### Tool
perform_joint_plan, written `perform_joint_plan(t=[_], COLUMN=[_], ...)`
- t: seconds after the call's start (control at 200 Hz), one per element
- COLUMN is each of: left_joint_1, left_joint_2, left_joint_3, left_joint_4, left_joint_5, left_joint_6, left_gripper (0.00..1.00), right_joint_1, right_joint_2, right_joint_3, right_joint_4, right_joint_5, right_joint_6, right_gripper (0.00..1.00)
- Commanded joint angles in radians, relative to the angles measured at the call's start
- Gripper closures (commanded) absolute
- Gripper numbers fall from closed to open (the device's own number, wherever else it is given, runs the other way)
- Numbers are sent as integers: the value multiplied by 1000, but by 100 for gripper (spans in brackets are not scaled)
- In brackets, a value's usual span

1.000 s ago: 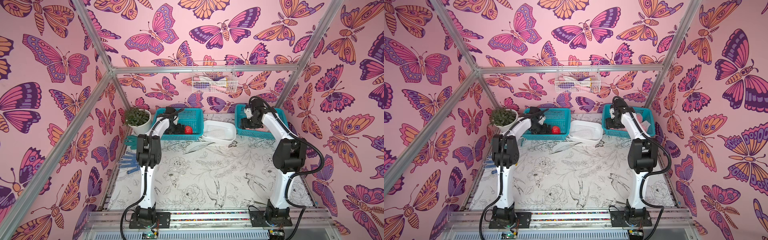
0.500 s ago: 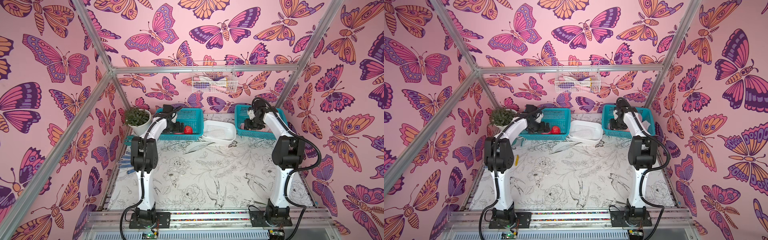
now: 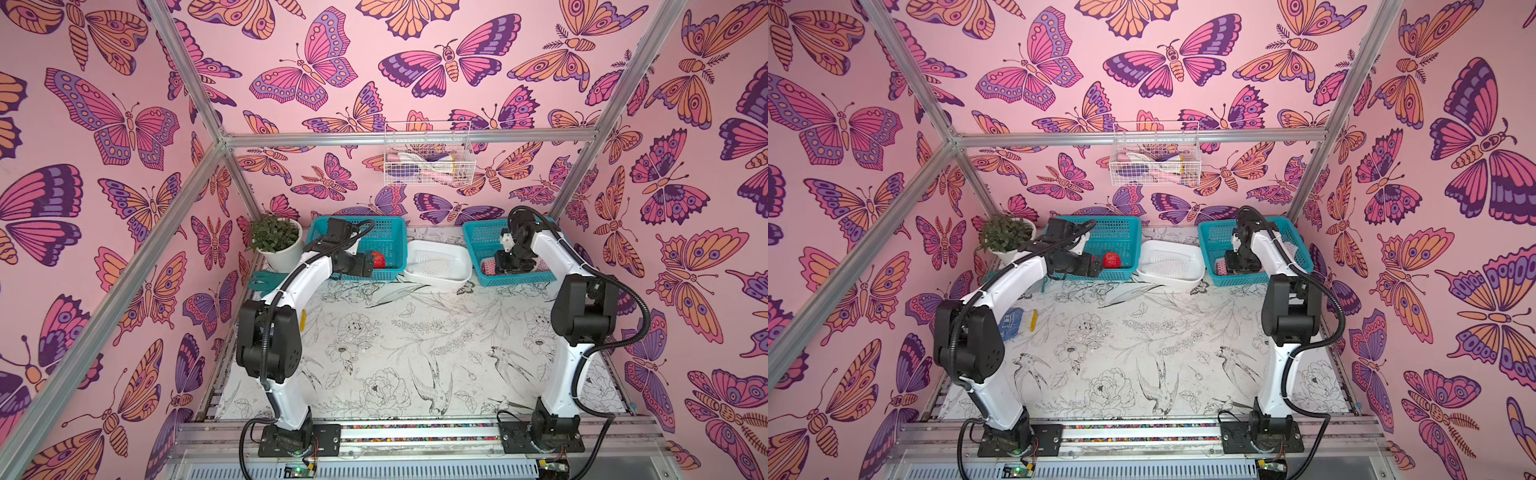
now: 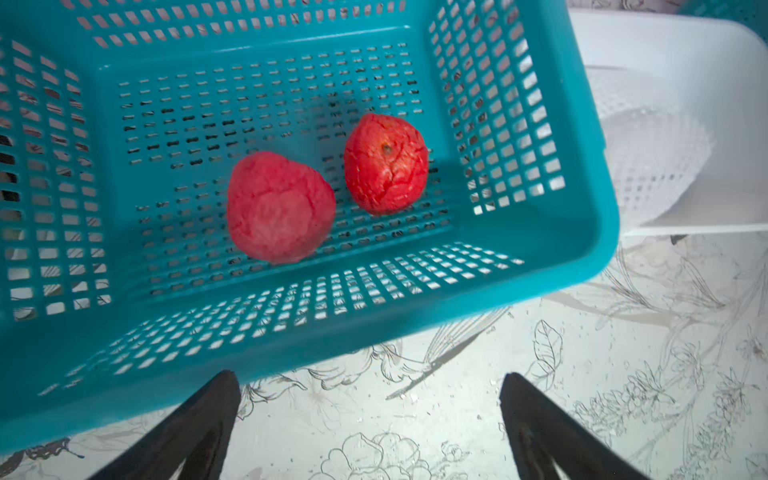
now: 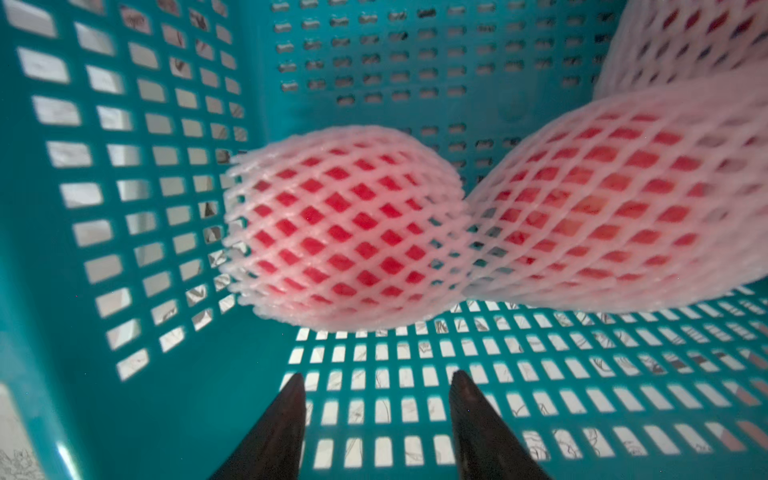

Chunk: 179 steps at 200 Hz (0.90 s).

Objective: Remove foam nets from apples
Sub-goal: Place the apple in the basket, then adjust the basket at the corner of the board.

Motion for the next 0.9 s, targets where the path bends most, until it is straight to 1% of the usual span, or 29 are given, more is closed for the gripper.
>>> perform_joint_plan(t=[0.0,0.06,0.135,0.301,0.466,0.531,0.621,0.721,0.892], left_joint_1=[-27,-39,-55,-85,-117,-132,-149,-158,-160], left_joint_2=[-52,-67,-83,-93,-100,-97,-91,-80,-58], left_joint_3=[-46,-61,-76,-86,-89,-87,-82,-78,-72], left_joint_4=[20,25,28,30,31,31,33,33,33], left_joint_5=[-13,-10,-9,-7,6,6,2,1,3], left_joint_6=[16,13,10,7,6,8,10,11,12], left_gripper=[0,0,0,0,0,0,0,0,0], right_joint_1=[-2,-1,-1,-1,-1,-1,4,30,93], right_joint_2=[-80,-115,-149,-191,-234,-216,-159,-101,-59], right_joint_3=[-69,-111,-149,-177,-174,-143,-62,6,23], right_joint_4=[-9,14,38,61,106,98,36,-28,-40], right_joint_5=[28,38,22,16,46,40,7,55,129], right_joint_6=[6,15,30,74,36,17,-12,-47,-80], right_gripper=[42,41,40,39,37,36,34,32,30])
